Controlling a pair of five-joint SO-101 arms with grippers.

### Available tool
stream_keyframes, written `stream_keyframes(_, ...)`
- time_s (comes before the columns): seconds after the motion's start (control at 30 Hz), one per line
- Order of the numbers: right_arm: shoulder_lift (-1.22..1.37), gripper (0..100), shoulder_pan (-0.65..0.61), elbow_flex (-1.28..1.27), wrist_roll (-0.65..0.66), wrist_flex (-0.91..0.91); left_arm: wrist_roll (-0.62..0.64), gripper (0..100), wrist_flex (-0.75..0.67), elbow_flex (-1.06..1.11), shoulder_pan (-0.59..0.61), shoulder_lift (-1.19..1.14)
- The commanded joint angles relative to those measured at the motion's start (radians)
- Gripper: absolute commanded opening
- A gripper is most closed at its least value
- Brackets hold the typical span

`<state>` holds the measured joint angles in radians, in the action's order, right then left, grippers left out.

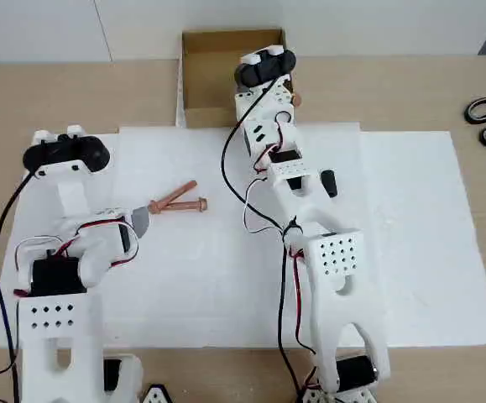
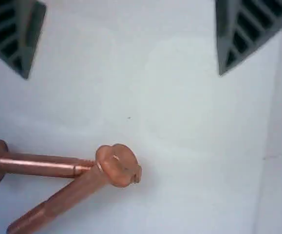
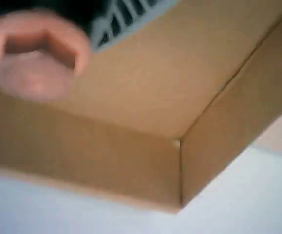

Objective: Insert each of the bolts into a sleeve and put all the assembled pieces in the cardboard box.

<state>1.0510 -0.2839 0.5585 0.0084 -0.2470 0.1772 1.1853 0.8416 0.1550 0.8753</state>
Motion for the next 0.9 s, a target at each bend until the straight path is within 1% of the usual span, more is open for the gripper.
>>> stream_keyframes(0.0,-0.033,5.7,-0.001,0.083,0.008,0.042,-0.006,24,-0.021,-0.004,0.005,0.009)
stream_keyframes(0.1,-0.035,12.7,0.002,0.083,0.006,0.062,-0.006,24,-0.021,-0.005,0.005,0.009)
stream_keyframes(0.17,-0.035,15.0,0.002,0.083,0.006,0.064,-0.006,24,-0.021,-0.005,0.005,0.009)
stream_keyframes(0.3,-0.05,15.1,0.004,0.089,0.006,0.064,-0.006,24,-0.021,-0.007,0.005,0.009)
stream_keyframes(0.4,-0.108,15.1,0.012,0.091,0.008,0.081,-0.006,24,-0.021,-0.01,0.005,0.009)
stream_keyframes(0.7,-0.389,15.2,0.035,0.091,0.008,0.332,-0.009,24,-0.043,-0.008,0.003,0.009)
stream_keyframes(0.87,-0.479,15.3,0.042,0.089,0.008,0.476,-0.009,24,-0.044,-0.01,0.003,0.011)
